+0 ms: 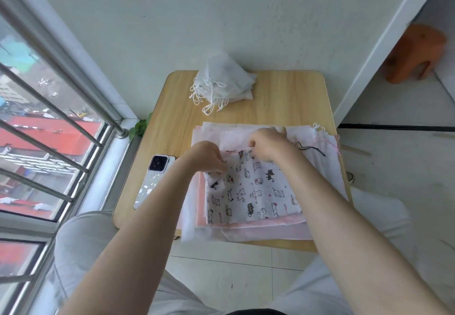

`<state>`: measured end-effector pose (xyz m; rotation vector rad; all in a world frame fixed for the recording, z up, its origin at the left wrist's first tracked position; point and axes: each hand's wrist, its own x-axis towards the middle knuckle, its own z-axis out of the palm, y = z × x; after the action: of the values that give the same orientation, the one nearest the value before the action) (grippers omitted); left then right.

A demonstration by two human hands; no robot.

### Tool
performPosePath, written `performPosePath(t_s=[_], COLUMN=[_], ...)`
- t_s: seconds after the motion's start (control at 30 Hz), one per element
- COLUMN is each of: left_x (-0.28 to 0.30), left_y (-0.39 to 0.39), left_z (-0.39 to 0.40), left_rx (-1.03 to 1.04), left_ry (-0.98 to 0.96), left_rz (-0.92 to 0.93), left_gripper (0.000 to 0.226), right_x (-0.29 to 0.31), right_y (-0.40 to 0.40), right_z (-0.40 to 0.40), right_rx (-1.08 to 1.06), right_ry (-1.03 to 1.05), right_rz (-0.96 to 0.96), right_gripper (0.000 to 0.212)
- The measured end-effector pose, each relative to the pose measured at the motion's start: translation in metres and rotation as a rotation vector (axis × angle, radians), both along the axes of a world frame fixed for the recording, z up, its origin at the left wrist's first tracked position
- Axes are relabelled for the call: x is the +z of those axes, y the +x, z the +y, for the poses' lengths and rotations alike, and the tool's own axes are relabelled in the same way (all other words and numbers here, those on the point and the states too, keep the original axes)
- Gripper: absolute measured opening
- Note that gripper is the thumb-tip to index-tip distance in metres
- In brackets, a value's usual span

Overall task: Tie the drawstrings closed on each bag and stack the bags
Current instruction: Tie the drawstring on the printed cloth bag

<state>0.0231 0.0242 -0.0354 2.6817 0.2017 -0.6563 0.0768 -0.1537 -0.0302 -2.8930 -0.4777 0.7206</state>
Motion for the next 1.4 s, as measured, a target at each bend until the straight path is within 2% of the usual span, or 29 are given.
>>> performPosePath(t_s=[0.07,0.17,0.27,0.33,0.4,0.5,0.6,0.7,0.83,0.97,1.03,1.17,1.3,1.4], left_x=[0.006,0.008,0.004,0.002,0.0,0.001,0.005,0.01,0.017,0.021,0.023,0.016,0.002,-0.008], left_y=[-0.001,-0.003,-0.01,-0.017,-0.021,-0.022,-0.019,-0.015,-0.004,0.002,0.004,-0.001,-0.009,-0.014], left_z=[-0.004,-0.009,0.005,0.017,0.024,0.03,0.037,0.041,0.039,0.029,0.026,0.031,0.042,0.044], left_rx=[0.028,0.126,0.254,0.284,0.296,0.239,0.17,0.17,0.409,0.625,0.697,0.839,1.053,1.145], left_ry=[-0.149,-0.2,-0.274,-0.31,-0.346,-0.272,-0.185,-0.221,-0.46,-0.629,-0.718,-0.751,-0.845,-0.862], left_rz=[-0.015,-0.103,-0.103,-0.079,-0.051,0.015,0.082,0.083,-0.037,-0.182,-0.267,-0.334,-0.313,-0.3], left_gripper=[0.035,0.033,0.031,0.016,0.01,0.019,0.036,0.048,0.052,0.041,0.04,0.042,0.041,0.042], right_x=[0.007,0.008,0.005,0.005,-0.002,-0.011,-0.02,-0.016,-0.002,0.007,0.008,0.004,-0.011,-0.021], right_y=[-0.002,-0.004,-0.003,-0.001,0.0,-0.003,-0.004,-0.007,-0.008,-0.009,-0.008,-0.005,-0.003,-0.004], right_z=[0.011,0.027,0.025,0.018,0.017,0.025,0.033,0.039,0.045,0.051,0.052,0.038,0.016,0.008], right_rx=[0.096,0.122,-0.052,-0.239,-0.304,-0.276,-0.241,-0.214,-0.089,-0.029,-0.034,-0.079,-0.141,-0.193], right_ry=[0.111,0.34,0.519,0.51,0.423,0.311,0.266,0.345,0.571,0.674,0.692,0.633,0.532,0.524], right_rz=[-0.074,-0.22,-0.343,-0.209,0.013,0.142,0.128,0.075,0.079,0.041,0.037,-0.015,-0.004,0.055], right_gripper=[0.033,0.02,0.042,0.036,0.016,0.025,0.021,0.024,0.004,0.004,0.007,0.017,0.041,0.043])
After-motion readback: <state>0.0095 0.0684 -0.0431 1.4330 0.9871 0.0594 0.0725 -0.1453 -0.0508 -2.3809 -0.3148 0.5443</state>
